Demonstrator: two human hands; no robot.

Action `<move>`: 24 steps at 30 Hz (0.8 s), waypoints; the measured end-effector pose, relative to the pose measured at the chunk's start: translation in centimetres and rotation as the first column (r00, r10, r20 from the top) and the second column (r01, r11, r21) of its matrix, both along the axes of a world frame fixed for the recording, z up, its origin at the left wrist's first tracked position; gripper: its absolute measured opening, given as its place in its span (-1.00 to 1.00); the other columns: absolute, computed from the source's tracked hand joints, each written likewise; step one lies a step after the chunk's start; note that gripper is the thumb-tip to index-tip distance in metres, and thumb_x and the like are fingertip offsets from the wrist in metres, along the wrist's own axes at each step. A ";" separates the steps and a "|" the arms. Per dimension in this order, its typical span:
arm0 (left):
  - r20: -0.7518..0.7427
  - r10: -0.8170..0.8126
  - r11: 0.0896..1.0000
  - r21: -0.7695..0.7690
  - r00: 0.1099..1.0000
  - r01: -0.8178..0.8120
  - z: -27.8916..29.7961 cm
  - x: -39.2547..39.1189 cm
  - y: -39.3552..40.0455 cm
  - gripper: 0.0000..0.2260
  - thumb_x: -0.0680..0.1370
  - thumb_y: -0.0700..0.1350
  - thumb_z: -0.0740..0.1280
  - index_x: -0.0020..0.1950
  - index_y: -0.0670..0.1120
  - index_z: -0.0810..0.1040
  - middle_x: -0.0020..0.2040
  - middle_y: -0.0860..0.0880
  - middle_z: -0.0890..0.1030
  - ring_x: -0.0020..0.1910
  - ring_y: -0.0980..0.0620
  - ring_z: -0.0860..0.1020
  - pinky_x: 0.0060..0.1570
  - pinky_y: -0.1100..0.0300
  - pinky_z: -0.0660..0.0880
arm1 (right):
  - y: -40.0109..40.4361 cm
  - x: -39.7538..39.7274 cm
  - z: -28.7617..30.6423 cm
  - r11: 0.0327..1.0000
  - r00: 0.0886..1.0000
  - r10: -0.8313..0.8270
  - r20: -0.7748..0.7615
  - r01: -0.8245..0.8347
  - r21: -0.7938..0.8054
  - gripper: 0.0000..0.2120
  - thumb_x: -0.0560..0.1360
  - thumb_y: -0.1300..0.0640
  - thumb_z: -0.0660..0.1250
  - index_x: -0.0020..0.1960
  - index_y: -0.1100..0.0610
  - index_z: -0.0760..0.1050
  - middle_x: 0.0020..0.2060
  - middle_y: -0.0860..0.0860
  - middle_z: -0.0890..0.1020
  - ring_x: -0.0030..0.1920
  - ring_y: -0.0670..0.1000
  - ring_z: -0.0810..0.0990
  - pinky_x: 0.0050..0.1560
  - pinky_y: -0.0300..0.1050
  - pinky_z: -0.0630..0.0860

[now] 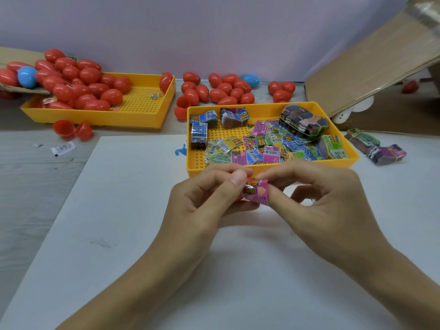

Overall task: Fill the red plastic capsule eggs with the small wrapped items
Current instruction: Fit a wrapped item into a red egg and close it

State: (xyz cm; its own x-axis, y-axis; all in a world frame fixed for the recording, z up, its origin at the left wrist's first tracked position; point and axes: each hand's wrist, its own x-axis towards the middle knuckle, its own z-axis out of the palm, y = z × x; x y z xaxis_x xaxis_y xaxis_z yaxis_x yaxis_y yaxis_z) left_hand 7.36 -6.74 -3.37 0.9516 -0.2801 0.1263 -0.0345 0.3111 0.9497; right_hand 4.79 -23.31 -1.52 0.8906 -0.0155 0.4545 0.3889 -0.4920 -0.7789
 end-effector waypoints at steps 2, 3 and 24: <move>0.007 -0.002 1.000 0.004 1.000 0.002 0.0 0.0 0.1 -0.82 0.45 -0.08 0.42 -0.20 -0.18 0.70 0.07 -0.13 0.65 0.01 -0.04 0.67 -0.03 0.11 0.61 | 0.0 0.0 0.0 1.000 1.000 0.009 -0.024 -0.008 0.020 -0.93 0.40 0.14 0.46 -0.13 0.01 0.67 -0.33 -0.16 0.67 -0.26 -0.07 0.65 -0.44 -0.08 0.49; 0.012 0.004 1.000 0.010 1.000 -0.005 -0.1 0.0 0.1 -0.87 0.46 -0.13 0.45 -0.21 -0.19 0.69 0.07 -0.12 0.65 0.01 -0.03 0.67 -0.04 0.12 0.62 | 0.0 0.0 0.0 1.000 1.000 0.015 -0.025 -0.014 0.021 -0.94 0.40 0.13 0.46 -0.14 0.02 0.67 -0.33 -0.15 0.66 -0.26 -0.06 0.65 -0.45 -0.09 0.49; 0.108 0.032 0.999 0.027 0.994 -0.035 -0.5 -0.2 0.2 -0.80 0.40 -0.13 0.41 0.01 -0.05 0.66 0.03 -0.05 0.69 0.04 -0.07 0.68 0.04 0.08 0.62 | -0.7 0.2 0.3 0.995 0.998 -0.002 0.060 0.008 -0.096 -0.96 0.45 0.14 0.43 -0.13 0.07 0.67 -0.32 -0.16 0.64 -0.29 -0.08 0.59 -0.46 -0.15 0.43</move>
State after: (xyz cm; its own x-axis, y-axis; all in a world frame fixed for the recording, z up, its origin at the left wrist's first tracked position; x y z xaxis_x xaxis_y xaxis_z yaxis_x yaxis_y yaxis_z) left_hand 7.15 -6.50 -3.84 0.9419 -0.2533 0.2207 -0.1467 0.2809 0.9485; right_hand 5.03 -24.01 -1.20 0.8618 0.0261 0.5065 0.4306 -0.5654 -0.7035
